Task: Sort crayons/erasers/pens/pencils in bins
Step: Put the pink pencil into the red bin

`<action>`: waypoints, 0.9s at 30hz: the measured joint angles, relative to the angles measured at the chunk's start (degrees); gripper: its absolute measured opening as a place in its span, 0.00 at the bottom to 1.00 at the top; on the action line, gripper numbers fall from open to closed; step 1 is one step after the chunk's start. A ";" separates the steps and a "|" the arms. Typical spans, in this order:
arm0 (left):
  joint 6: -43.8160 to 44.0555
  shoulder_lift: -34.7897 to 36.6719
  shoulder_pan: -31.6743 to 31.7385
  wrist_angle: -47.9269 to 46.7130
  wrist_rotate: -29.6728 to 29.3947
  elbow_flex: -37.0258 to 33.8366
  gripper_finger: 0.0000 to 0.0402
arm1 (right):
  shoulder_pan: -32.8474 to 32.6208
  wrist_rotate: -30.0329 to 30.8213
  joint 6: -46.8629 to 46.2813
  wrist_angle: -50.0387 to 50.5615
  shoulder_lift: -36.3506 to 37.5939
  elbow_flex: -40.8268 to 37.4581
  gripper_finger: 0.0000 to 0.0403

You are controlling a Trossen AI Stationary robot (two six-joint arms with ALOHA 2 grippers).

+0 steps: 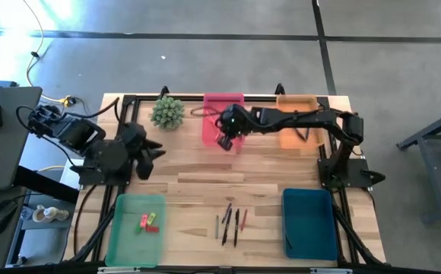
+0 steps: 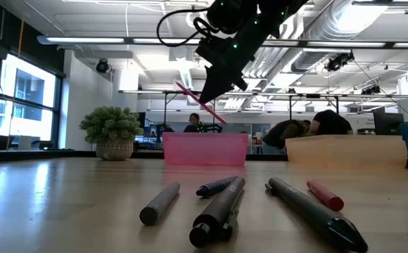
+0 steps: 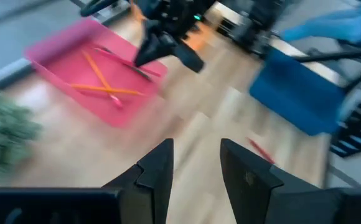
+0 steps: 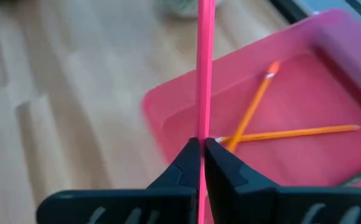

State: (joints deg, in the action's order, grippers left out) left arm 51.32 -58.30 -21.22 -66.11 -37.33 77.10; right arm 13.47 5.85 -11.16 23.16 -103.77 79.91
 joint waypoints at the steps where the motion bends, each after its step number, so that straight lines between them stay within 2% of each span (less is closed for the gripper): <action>1: -1.19 0.00 1.16 -0.17 -0.57 0.00 0.30 | 0.77 0.02 -0.83 -0.46 0.00 0.12 0.00; 8: -9.99 0.00 11.59 -0.10 -2.10 0.00 0.30 | 5.74 2.56 -4.95 -2.92 -0.28 0.29 0.00; 11: -13.33 -0.01 16.21 -0.06 -0.59 0.00 0.30 | 7.16 3.00 -7.10 -3.76 -1.63 0.09 0.00; 14: -17.71 -0.29 20.87 0.44 3.78 0.00 0.30 | 7.75 2.97 -8.11 -3.71 -3.22 -0.08 0.00; 22: -32.16 -2.66 31.51 4.92 20.58 -0.02 0.30 | 7.65 2.88 -9.76 -3.32 -6.18 -0.10 0.00; 27: -38.31 -5.73 35.32 6.13 26.34 -0.02 0.30 | 7.65 2.92 -12.13 -2.33 -7.19 -0.17 0.00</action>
State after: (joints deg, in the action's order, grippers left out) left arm 13.01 -64.04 14.10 -59.98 -10.99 77.08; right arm 21.12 8.78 -23.29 20.83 -110.95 79.75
